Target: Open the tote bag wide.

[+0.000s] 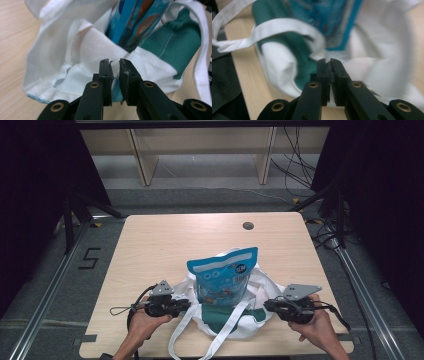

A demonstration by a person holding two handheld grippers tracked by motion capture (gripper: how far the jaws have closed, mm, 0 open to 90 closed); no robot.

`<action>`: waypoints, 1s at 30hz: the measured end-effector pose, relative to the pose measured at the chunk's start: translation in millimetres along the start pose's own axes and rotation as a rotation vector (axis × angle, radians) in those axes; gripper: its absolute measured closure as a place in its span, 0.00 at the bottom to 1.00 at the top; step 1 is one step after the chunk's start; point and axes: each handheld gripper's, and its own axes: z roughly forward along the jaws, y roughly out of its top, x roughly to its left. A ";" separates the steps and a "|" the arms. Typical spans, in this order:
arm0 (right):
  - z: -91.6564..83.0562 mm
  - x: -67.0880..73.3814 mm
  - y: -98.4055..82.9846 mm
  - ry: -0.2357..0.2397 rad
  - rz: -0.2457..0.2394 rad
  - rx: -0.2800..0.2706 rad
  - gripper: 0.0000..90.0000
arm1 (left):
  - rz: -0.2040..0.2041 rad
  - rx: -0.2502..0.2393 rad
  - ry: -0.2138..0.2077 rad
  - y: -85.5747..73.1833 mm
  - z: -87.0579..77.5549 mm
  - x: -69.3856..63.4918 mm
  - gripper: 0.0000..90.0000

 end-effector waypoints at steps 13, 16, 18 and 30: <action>16.6 -39.1 -14.5 -0.155 0.166 0.091 0.80 | 0.005 0.093 0.016 -7.8 25.0 7.3 0.89; 34.0 -53.1 -19.6 -0.116 0.196 0.100 0.91 | -0.023 0.080 -0.006 -7.7 31.0 14.2 0.91; 38.3 -60.9 -17.8 -0.115 0.197 0.088 0.94 | -0.039 0.065 0.003 -4.8 35.8 19.7 0.91; 61.3 -89.2 2.9 -0.177 0.217 0.090 0.96 | -0.036 0.053 0.109 20.2 52.9 52.2 0.90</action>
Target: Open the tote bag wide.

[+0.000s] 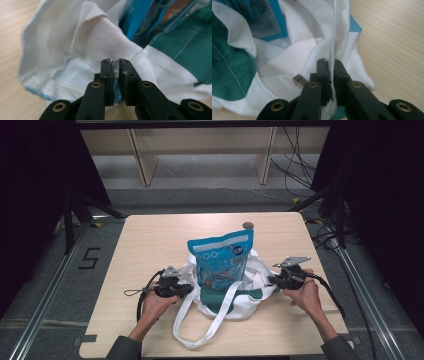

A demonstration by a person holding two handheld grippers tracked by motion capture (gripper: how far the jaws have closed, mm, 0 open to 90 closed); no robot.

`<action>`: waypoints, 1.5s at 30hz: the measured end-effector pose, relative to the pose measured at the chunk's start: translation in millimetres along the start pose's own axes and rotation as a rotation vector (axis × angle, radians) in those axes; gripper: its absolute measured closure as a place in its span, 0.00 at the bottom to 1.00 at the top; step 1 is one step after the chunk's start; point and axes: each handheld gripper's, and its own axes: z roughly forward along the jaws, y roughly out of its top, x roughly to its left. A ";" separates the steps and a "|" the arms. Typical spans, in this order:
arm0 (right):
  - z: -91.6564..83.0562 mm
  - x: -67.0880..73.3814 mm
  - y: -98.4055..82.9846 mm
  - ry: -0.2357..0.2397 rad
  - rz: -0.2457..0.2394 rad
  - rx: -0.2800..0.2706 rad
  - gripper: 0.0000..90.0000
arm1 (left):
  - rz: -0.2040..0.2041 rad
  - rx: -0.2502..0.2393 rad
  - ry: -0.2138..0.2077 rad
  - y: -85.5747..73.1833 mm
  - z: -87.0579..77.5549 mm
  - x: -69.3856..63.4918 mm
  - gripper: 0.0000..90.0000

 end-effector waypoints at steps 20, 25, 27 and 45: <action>-15.9 -7.6 3.3 -0.001 0.057 -0.088 0.62 | -0.052 -0.068 -0.008 4.8 -27.5 13.1 0.68; -27.9 -8.3 2.5 0.009 0.075 -0.135 0.55 | -0.052 -0.076 -0.009 4.4 -36.8 9.6 0.60; -33.5 -7.2 1.9 0.019 0.076 -0.143 0.55 | -0.053 -0.080 -0.013 3.6 -39.7 7.0 0.58; -45.7 5.1 -2.5 0.023 0.087 -0.141 0.44 | -0.073 -0.083 -0.037 -4.8 -57.2 -9.7 0.30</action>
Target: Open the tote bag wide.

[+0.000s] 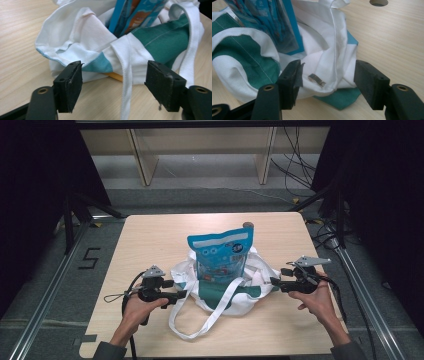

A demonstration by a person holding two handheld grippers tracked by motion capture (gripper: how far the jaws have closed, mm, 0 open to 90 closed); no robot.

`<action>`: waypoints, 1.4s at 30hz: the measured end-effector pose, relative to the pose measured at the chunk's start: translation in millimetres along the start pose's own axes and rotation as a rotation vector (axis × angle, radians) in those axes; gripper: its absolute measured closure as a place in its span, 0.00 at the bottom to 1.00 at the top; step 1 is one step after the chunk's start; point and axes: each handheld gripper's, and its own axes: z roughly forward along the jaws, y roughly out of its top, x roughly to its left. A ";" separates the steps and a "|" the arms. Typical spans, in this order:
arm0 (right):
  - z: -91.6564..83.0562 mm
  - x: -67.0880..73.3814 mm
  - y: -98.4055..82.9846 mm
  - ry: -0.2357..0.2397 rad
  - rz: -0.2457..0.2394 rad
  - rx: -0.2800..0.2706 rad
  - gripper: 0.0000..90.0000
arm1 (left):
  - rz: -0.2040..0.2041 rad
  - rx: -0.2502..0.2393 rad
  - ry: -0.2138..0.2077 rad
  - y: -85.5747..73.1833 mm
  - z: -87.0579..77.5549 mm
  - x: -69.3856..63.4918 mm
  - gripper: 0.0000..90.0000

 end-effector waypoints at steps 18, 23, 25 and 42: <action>-22.5 2.9 -23.2 -0.015 0.005 -0.002 0.39 | -0.007 -0.064 0.026 -14.8 -18.9 -5.7 0.21; -27.5 8.6 -31.0 -0.027 0.002 0.001 0.38 | 0.003 -0.061 0.028 -22.8 -22.3 -8.1 0.21; -29.7 12.9 -36.1 -0.022 0.028 -0.002 0.38 | 0.002 -0.064 0.028 -26.0 -24.3 -9.1 0.20; -36.6 35.9 -73.1 0.029 -0.006 0.035 0.36 | 0.043 -0.050 0.055 -65.0 -25.6 -26.3 0.20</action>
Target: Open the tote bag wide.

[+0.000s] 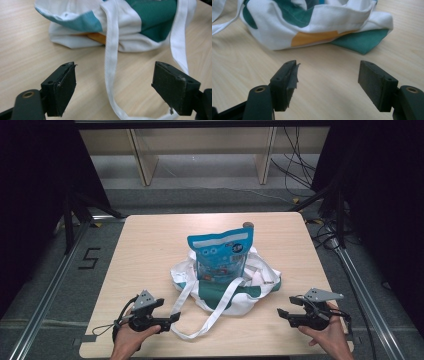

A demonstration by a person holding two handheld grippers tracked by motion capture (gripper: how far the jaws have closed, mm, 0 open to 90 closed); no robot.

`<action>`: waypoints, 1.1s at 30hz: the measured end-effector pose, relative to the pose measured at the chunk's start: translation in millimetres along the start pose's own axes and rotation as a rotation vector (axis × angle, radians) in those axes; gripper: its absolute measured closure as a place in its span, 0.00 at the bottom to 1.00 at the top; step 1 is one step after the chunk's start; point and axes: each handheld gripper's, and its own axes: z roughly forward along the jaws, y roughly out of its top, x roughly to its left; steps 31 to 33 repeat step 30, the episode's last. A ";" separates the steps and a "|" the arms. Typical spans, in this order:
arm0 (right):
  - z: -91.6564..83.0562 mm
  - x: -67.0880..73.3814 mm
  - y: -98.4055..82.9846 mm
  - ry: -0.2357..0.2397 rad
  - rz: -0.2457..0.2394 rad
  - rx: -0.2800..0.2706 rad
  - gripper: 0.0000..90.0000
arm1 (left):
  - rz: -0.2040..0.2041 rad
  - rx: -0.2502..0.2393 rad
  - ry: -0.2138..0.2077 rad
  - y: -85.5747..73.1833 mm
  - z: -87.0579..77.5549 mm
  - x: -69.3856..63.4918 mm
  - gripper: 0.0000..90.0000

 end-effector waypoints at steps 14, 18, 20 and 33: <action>-6.8 9.2 -27.4 0.036 0.002 0.053 0.34 | 0.053 0.050 0.017 -14.7 -0.1 -16.2 0.20; -6.7 9.0 -27.1 0.038 0.001 0.054 0.34 | 0.016 0.037 0.021 -14.6 0.7 -17.0 0.20; -6.1 8.2 -27.2 0.031 -0.004 0.058 0.34 | 0.040 0.032 0.025 -13.7 -0.3 -15.9 0.19; -5.7 5.3 -26.3 0.021 -0.043 0.051 0.34 | 0.038 0.024 0.025 -13.5 0.0 -16.3 0.19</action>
